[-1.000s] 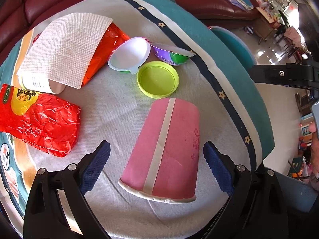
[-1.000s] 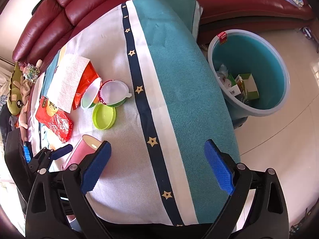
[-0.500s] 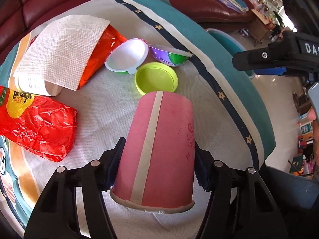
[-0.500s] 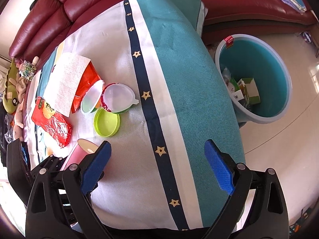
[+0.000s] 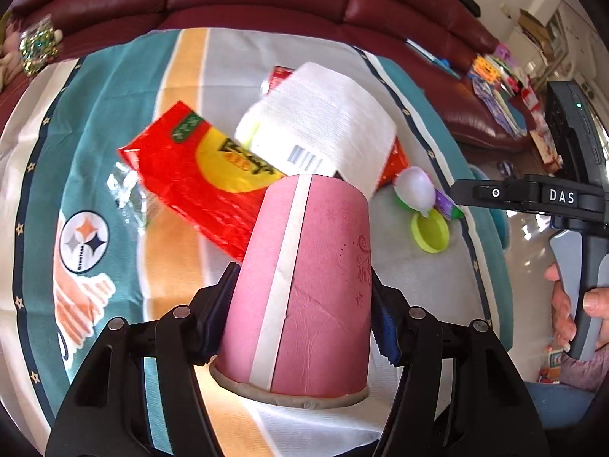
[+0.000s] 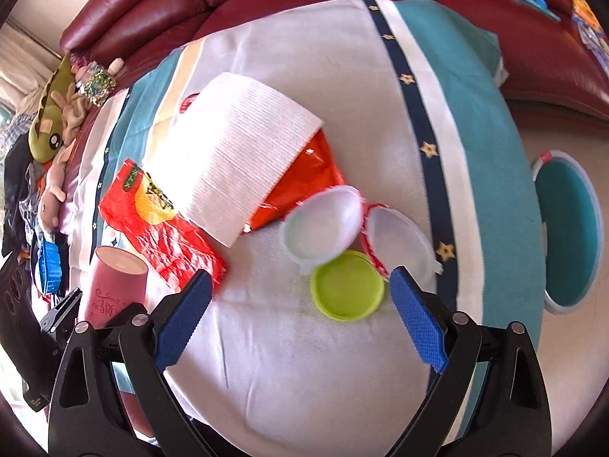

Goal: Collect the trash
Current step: 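Lift the pink cup with the left tool while the right tool grasps the white tissue, then carry the pink cup and white tissue over the teal bucket with both tools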

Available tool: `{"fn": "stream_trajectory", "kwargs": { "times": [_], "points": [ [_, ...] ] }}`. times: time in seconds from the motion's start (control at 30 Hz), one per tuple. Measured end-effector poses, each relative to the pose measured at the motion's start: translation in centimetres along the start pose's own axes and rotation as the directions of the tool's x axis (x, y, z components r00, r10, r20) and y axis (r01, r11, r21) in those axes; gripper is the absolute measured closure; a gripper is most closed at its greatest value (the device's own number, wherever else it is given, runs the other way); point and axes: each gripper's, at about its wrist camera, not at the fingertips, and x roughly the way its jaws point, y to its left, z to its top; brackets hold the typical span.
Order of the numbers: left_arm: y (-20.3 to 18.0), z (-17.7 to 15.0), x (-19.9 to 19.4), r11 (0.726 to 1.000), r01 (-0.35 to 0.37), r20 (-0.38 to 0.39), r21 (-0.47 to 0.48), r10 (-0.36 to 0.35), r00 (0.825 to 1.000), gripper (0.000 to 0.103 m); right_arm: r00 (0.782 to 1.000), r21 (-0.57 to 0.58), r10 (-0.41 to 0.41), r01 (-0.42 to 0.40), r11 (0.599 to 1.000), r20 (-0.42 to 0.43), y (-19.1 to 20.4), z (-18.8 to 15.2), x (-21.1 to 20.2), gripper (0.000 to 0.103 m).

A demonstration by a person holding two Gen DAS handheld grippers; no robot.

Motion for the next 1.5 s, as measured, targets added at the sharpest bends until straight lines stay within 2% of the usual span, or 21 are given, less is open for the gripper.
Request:
{"fn": "stream_trajectory", "kwargs": {
  "times": [0.2,0.43,0.6,0.77,0.87,0.93,1.03,1.17,1.23,1.27,1.5],
  "points": [
    [4.0,1.7,-0.9,0.997,-0.016,0.026,-0.074,0.018,0.999,0.039,0.999,-0.055,0.037,-0.036,0.998,0.012,3.7,3.9,2.0,0.013],
    [5.3,3.6,0.4,0.995,-0.002,0.035,-0.103,0.006,0.999,0.039,1.000,-0.040,0.029,-0.030,0.999,-0.011,5.0,7.3,5.6,0.013],
    [5.4,4.3,2.0,0.994,0.005,0.014,-0.106,-0.003,1.000,0.039,1.000,-0.045,0.016,-0.016,0.999,-0.002,5.4,8.0,7.2,0.013],
    [5.5,4.6,3.0,0.994,0.009,-0.001,-0.109,-0.009,1.000,0.039,1.000,-0.117,-0.013,0.016,0.993,0.024,6.3,7.3,7.4,0.013],
    [5.4,4.6,3.2,0.994,0.011,0.000,-0.113,-0.011,1.000,0.039,0.999,-0.134,0.007,-0.001,0.991,0.047,6.5,6.7,7.1,0.028],
    [5.3,4.6,3.1,0.993,0.012,-0.001,-0.118,-0.013,1.000,0.039,0.998,-0.139,0.022,-0.015,0.990,0.053,6.6,6.7,6.5,0.057],
    [5.0,4.5,2.8,0.994,0.007,0.003,-0.113,-0.007,1.000,0.039,0.998,-0.141,0.048,-0.041,0.989,0.043,6.6,6.5,5.8,0.075],
    [4.3,4.5,1.9,0.994,0.001,0.020,-0.106,0.001,1.000,0.039,0.995,-0.133,0.073,-0.063,0.989,0.069,6.3,6.0,4.1,0.082],
    [4.0,4.5,1.4,0.995,-0.004,0.031,-0.102,0.007,1.000,0.039,0.992,-0.137,0.084,-0.071,0.988,0.089,6.2,5.8,2.9,0.094],
    [3.8,4.5,1.2,0.995,-0.006,0.036,-0.101,0.009,0.999,0.039,0.991,-0.136,0.091,-0.077,0.988,0.100,6.1,5.7,2.3,0.096],
    [1.1,4.9,-0.3,0.998,-0.005,0.069,-0.070,0.009,0.998,0.039,0.978,-0.103,0.121,-0.104,0.989,0.170,3.8,5.3,-2.4,0.098]
  ]
}}
